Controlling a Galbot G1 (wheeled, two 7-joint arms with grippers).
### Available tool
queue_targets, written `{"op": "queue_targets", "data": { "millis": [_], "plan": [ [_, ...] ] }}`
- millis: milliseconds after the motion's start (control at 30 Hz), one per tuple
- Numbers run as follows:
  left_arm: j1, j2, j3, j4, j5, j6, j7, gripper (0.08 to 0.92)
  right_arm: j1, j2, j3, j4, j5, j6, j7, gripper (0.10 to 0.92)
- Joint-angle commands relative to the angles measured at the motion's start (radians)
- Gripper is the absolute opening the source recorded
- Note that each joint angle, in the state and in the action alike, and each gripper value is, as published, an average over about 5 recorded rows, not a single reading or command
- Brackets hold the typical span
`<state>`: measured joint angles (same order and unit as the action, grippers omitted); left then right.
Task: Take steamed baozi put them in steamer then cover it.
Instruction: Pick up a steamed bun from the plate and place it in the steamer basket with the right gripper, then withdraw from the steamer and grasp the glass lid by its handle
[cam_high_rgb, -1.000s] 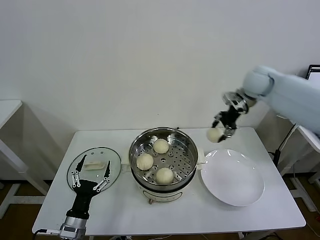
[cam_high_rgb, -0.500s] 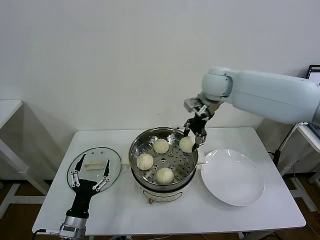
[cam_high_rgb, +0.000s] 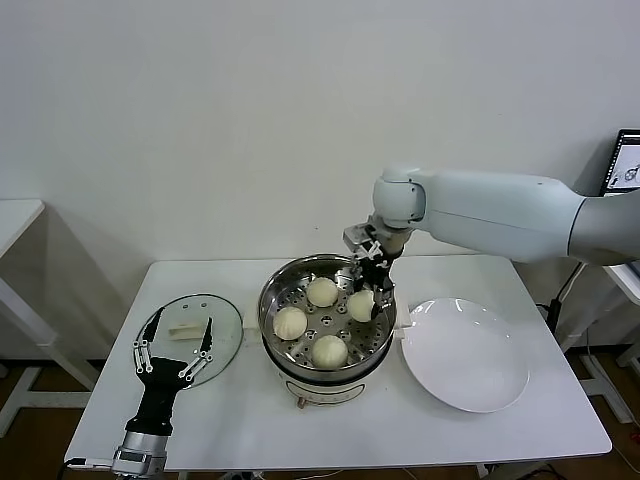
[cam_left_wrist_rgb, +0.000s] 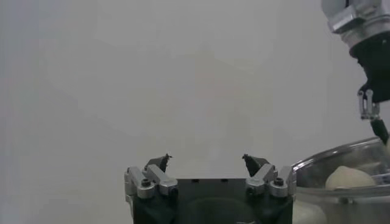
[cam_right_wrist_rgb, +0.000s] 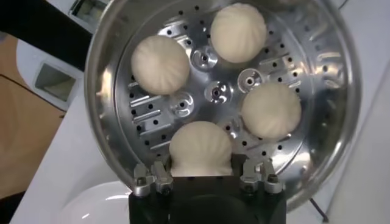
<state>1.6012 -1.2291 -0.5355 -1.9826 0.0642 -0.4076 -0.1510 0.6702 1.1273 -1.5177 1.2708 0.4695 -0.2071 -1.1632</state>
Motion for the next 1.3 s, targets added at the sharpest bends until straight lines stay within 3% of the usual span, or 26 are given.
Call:
{"op": "queue_targets", "data": {
  "millis": [33, 267, 533, 800, 867, 1033, 1300],
  "plan": [
    [0.0, 0.0, -0.001, -0.001, -0.006, 0.0, 0.0, 0.823, -0.036, 0.029, -0.01, -0.027, -0.026, -0.005, 0.016, 0.666],
    [0.001, 0.002, -0.008, 0.002, -0.005, -0.003, 0.0, 0.823, -0.043, 0.03, -0.008, -0.029, -0.033, -0.002, 0.021, 0.687],
    [0.0, 0.001, -0.007, 0.002, -0.003, -0.001, 0.002, 0.823, -0.019, 0.005, 0.013, 0.019, -0.014, -0.002, 0.031, 0.814],
    [-0.002, 0.002, -0.005, 0.008, 0.021, 0.001, 0.003, 0.823, 0.007, -0.165, 0.124, 0.184, 0.088, 0.023, 0.115, 0.823],
    [-0.006, 0.001, -0.004, 0.011, 0.036, 0.004, 0.001, 0.823, 0.009, -0.228, 0.141, 0.241, 0.145, 0.055, 0.228, 0.823],
    [-0.02, 0.0, 0.001, 0.025, 0.103, 0.023, -0.019, 0.823, -0.048, -0.391, 0.179, 0.348, 0.209, 0.162, 0.727, 0.823],
    [-0.059, 0.002, -0.004, 0.056, 0.246, 0.07, -0.097, 0.823, -0.464, -0.519, 0.587, 0.329, 0.176, 0.377, 1.35, 0.823]
  ]
}}
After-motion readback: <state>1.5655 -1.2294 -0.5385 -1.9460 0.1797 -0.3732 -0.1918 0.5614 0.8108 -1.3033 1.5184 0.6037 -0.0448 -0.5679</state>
